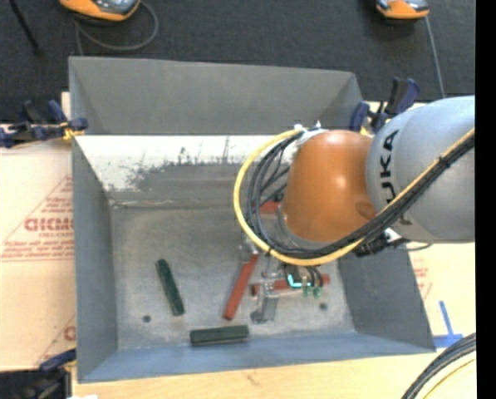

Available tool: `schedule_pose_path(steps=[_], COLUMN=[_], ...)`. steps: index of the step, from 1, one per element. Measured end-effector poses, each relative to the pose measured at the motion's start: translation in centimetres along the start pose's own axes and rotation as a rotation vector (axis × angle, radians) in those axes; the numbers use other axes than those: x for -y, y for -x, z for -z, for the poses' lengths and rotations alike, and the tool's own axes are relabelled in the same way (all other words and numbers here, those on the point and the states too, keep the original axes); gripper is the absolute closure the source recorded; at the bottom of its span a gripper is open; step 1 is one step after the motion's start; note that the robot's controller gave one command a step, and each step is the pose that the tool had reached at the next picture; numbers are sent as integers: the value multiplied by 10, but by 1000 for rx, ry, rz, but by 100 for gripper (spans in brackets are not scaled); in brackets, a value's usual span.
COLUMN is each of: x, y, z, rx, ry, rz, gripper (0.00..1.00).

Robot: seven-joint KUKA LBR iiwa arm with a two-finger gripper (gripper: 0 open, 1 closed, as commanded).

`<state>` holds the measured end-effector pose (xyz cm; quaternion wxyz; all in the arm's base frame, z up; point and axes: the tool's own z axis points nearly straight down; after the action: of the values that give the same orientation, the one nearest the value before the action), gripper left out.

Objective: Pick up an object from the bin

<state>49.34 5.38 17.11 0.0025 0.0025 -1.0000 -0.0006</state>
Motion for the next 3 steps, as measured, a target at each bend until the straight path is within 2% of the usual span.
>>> schedule_pose_path(steps=[1, 3], x=[106, 107], y=[23, 25], z=[-104, -103], rx=[2, 8], ry=[-5, 0], rz=[-63, -72], gripper=[0, 0])
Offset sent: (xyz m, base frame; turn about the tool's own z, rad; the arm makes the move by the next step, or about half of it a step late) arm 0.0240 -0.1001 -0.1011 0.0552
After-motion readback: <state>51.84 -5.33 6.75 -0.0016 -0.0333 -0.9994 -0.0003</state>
